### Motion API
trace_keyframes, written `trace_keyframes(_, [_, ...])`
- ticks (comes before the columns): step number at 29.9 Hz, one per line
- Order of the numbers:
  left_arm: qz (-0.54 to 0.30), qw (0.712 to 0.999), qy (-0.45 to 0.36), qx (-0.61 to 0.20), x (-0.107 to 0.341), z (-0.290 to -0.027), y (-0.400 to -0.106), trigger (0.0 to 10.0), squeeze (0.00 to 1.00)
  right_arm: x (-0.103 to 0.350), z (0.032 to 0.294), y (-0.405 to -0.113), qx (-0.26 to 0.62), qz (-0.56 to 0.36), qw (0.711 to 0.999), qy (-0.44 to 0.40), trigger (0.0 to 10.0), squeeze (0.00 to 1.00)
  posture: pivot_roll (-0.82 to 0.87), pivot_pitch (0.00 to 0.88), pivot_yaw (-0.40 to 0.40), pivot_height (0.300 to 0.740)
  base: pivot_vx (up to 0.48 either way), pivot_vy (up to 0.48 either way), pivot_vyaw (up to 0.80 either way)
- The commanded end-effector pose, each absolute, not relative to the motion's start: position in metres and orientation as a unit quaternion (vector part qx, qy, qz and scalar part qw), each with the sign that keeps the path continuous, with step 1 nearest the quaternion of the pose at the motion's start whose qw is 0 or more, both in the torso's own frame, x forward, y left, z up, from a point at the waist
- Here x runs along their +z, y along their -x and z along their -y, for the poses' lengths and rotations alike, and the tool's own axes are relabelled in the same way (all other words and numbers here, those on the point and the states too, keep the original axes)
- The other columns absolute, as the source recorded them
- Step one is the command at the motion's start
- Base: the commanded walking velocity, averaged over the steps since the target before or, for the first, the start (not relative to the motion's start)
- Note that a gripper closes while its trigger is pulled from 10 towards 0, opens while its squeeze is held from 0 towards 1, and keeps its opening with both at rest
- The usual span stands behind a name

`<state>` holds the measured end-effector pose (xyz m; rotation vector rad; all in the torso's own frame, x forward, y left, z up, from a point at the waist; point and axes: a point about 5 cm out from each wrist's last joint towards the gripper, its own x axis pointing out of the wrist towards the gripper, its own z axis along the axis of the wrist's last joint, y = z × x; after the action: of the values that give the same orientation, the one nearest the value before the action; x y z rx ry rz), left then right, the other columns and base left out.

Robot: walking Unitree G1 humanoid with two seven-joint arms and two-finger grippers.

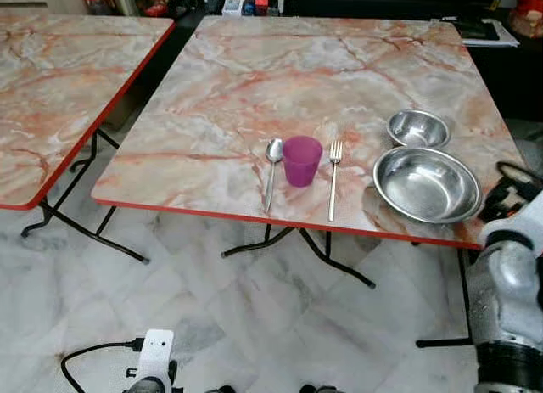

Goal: Setting the table

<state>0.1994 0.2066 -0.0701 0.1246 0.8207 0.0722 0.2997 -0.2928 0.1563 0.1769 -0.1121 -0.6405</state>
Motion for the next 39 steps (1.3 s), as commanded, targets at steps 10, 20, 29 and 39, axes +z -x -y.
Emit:
trace_keyframes(10, [-0.401, 0.913, -0.062, 0.031, -0.071, -0.210, -0.196, 10.0, 0.00, 0.160, 0.292, -0.305, -0.324, -0.025, 0.935, -0.145, 10.0, 1.00, -0.11, 0.142, 0.027, 0.740, 0.000, 0.000, 0.00])
trace_keyframes(20, [-0.411, 0.909, -0.064, 0.035, -0.072, -0.215, -0.194, 10.0, 0.00, 0.160, 0.280, -0.318, -0.281, -0.076, 0.934, -0.209, 10.0, 0.00, -0.10, 0.156, 0.033, 0.740, 0.000, 0.000, 0.00])
trace_keyframes(29, [-0.416, 0.906, -0.066, 0.039, -0.073, -0.217, -0.192, 10.0, 0.00, 0.167, 0.275, -0.326, -0.266, -0.083, 0.931, -0.234, 10.0, 0.00, -0.10, 0.149, 0.033, 0.740, 0.000, 0.000, 0.00])
trace_keyframes(39, [-0.419, 0.905, -0.067, 0.038, -0.074, -0.214, -0.190, 10.0, 0.00, 0.165, 0.271, -0.332, -0.264, -0.090, 0.929, -0.242, 10.0, 0.00, -0.09, 0.136, 0.029, 0.740, 0.000, 0.000, 0.00])
